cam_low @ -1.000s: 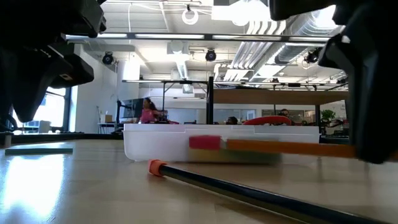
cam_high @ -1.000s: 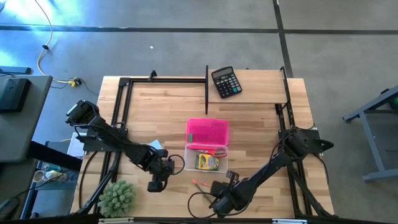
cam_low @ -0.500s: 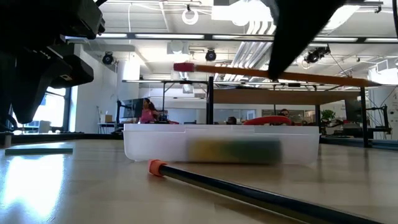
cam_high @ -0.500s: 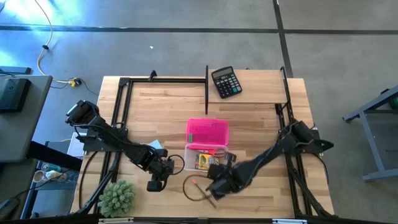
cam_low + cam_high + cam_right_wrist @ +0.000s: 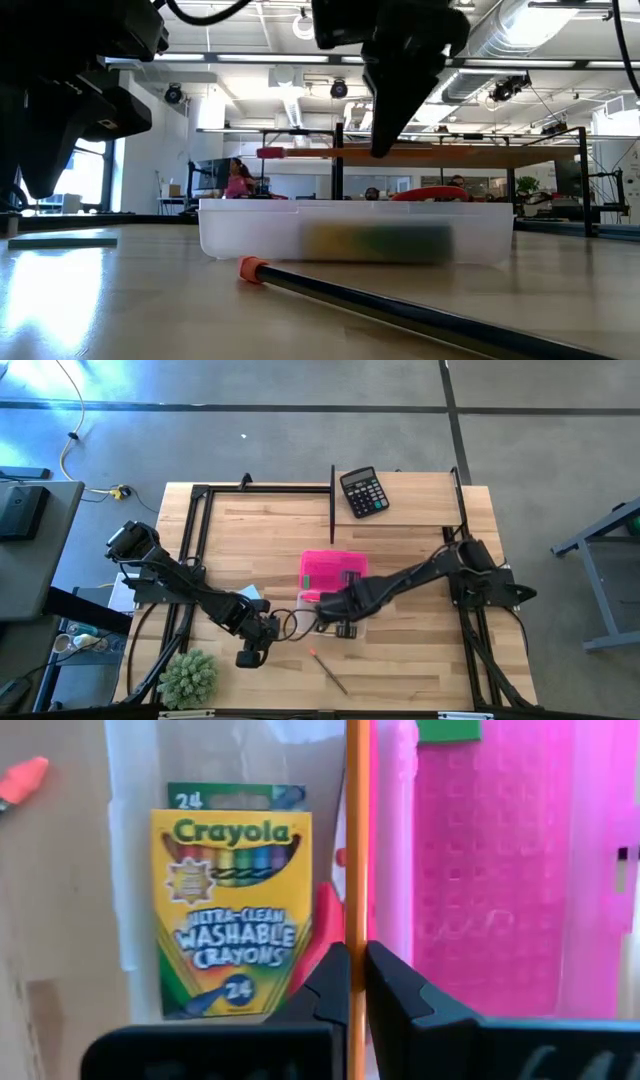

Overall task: Pack school essentials
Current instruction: Put the orange pencil into the pink supply box

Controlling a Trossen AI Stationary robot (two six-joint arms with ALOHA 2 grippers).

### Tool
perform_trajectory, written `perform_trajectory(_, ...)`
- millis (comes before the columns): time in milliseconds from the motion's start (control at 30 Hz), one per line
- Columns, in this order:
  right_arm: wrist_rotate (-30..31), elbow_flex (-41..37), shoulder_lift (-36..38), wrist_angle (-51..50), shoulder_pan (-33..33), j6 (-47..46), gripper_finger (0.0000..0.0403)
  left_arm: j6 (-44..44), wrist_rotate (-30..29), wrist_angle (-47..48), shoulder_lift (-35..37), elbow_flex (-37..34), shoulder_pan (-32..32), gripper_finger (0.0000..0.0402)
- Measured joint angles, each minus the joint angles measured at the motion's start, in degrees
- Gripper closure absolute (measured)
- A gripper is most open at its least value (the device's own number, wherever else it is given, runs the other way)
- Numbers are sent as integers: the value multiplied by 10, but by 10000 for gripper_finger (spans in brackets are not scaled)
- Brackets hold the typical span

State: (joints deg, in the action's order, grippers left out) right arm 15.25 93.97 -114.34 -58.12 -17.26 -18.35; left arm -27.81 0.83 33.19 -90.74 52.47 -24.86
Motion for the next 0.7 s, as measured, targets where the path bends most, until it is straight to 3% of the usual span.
perform_trajectory(267,-25,1,-12,54,35,68,397,6,0,0,0,0,0,307)
perform_trajectory(700,-53,1,-40,44,54,66,398,10,0,5,0,0,0,307)
